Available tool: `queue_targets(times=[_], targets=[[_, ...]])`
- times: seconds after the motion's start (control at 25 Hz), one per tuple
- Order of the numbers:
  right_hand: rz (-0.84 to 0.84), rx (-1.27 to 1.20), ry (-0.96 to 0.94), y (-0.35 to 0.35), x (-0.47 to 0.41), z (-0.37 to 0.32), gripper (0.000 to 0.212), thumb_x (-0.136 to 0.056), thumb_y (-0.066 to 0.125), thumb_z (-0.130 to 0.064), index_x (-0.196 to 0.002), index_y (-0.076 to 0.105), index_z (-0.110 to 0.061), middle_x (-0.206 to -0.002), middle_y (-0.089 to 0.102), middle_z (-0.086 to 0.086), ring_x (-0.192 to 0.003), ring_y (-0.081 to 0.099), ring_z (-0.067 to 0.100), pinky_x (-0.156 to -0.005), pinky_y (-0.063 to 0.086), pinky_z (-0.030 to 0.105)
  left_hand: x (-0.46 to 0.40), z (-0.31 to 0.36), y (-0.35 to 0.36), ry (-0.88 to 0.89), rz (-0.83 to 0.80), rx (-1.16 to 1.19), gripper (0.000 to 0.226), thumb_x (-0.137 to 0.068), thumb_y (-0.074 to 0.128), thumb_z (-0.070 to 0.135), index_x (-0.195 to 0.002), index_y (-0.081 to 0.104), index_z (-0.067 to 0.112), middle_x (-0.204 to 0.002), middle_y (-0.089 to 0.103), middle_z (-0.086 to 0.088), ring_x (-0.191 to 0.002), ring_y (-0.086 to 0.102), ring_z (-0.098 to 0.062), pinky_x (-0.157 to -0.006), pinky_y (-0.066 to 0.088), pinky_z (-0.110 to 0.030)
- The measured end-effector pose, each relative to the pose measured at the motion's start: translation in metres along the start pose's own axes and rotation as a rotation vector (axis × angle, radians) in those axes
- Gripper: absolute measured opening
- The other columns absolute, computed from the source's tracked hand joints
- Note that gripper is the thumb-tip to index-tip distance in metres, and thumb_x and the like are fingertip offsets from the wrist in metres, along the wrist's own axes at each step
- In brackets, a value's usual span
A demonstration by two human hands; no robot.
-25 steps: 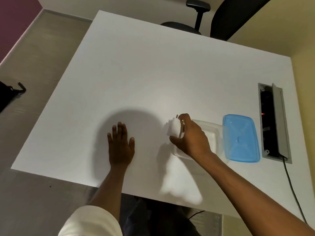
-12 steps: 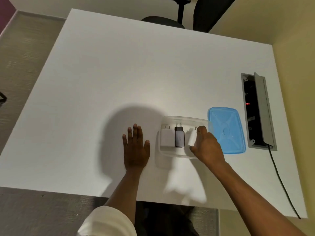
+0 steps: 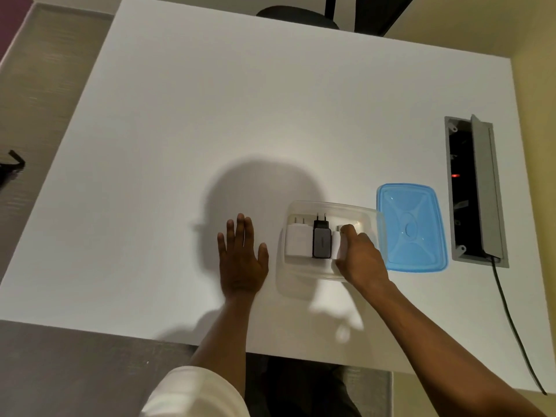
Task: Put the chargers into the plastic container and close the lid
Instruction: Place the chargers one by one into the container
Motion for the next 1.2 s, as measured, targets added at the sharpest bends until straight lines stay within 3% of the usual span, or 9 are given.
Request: queue_targets(times=[0.36, 0.52, 0.68, 0.84, 0.96, 1.04, 1.12, 1.2], targets=[[-0.017, -0.061, -0.014, -0.003, 0.000, 0.004, 0.072, -0.073, 0.071, -0.007, -0.135, 0.038, -0.019, -0.109, 0.057, 0.014, -0.094, 0.061, 0.037, -0.072, 0.048, 0.037, -0.001, 0.000, 0.002, -0.018, -0.014, -0.017, 0.071, -0.096, 0.031, 0.045, -0.158, 0.010, 0.017, -0.167, 0.013, -0.004, -0.155, 0.010, -0.025, -0.126, 0.010, -0.048], [0.077, -0.077, -0.023, -0.010, 0.008, -0.001, 0.067, -0.078, 0.061, 0.004, -0.137, 0.037, -0.018, -0.111, 0.058, 0.015, -0.089, 0.063, 0.037, -0.067, 0.044, 0.033, -0.001, 0.000, 0.002, -0.010, -0.007, -0.022, 0.071, -0.096, 0.031, 0.045, -0.158, 0.011, 0.017, -0.167, 0.013, -0.004, -0.155, 0.011, -0.025, -0.126, 0.009, -0.047], [0.171, -0.154, -0.122, -0.032, 0.023, -0.006, 0.061, -0.082, 0.068, -0.008, -0.134, 0.037, -0.013, -0.114, 0.060, 0.015, -0.095, 0.063, 0.035, -0.074, 0.047, 0.035, 0.001, 0.004, -0.010, -0.011, -0.055, 0.009, 0.071, -0.097, 0.035, 0.042, -0.158, 0.012, 0.014, -0.167, 0.013, -0.005, -0.155, 0.011, -0.026, -0.126, 0.007, -0.047], [0.282, -0.283, -0.131, -0.062, 0.038, 0.012, 0.052, -0.080, 0.073, -0.014, -0.125, 0.047, -0.013, -0.102, 0.067, 0.008, -0.084, 0.066, 0.027, -0.074, 0.053, 0.037, -0.001, 0.005, -0.027, 0.042, -0.208, 0.001, 0.070, -0.097, 0.046, 0.038, -0.156, 0.020, 0.009, -0.166, 0.015, -0.009, -0.154, 0.013, -0.030, -0.125, 0.014, -0.046], [0.283, -0.503, -0.099, -0.079, 0.043, 0.036, 0.045, -0.083, 0.071, -0.018, -0.123, 0.051, -0.011, -0.095, 0.067, 0.002, -0.072, 0.068, 0.022, -0.073, 0.058, 0.038, -0.001, 0.004, -0.050, -0.065, -0.266, 0.180, 0.062, -0.096, 0.047, 0.037, -0.151, 0.030, 0.013, -0.167, 0.013, -0.004, -0.155, 0.012, -0.020, -0.123, 0.022, -0.041], [0.295, -0.631, -0.059, -0.087, 0.043, 0.056, 0.039, -0.086, 0.069, -0.016, -0.120, 0.054, -0.009, -0.094, 0.069, 0.006, -0.071, 0.070, 0.022, -0.067, 0.060, 0.034, -0.001, 0.010, -0.068, -0.096, -0.198, 0.229, 0.056, -0.097, 0.048, 0.036, -0.147, 0.037, 0.014, -0.166, 0.019, -0.003, -0.153, 0.018, -0.017, -0.120, 0.028, -0.036], [0.318, -0.722, -0.011, -0.094, 0.044, 0.078, 0.032, -0.088, 0.066, -0.015, -0.117, 0.056, -0.008, -0.091, 0.070, 0.012, -0.066, 0.070, 0.021, -0.058, 0.058, 0.026, -0.001, 0.024, -0.088, -0.101, -0.102, 0.252, 0.052, -0.097, 0.052, 0.033, -0.144, 0.044, 0.013, -0.159, 0.034, -0.005, -0.146, 0.036, -0.021, -0.114, 0.035, -0.034], [0.299, -0.820, 0.061, -0.095, 0.043, 0.101, 0.030, -0.089, 0.063, -0.015, -0.117, 0.057, -0.006, -0.090, 0.070, 0.014, -0.066, 0.071, 0.021, -0.058, 0.056, 0.025, -0.004, 0.042, -0.107, -0.108, 0.002, 0.312, 0.043, -0.095, 0.055, 0.033, -0.135, 0.054, 0.017, -0.138, 0.053, -0.004, -0.116, 0.062, -0.023, -0.100, 0.048, -0.035]])
Point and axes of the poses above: each hand's wrist, its own x-axis away from the middle knuckle, its own y-axis out of the palm, z = x × y, the point moved 5 cm from there along -x, towards the middle knuckle
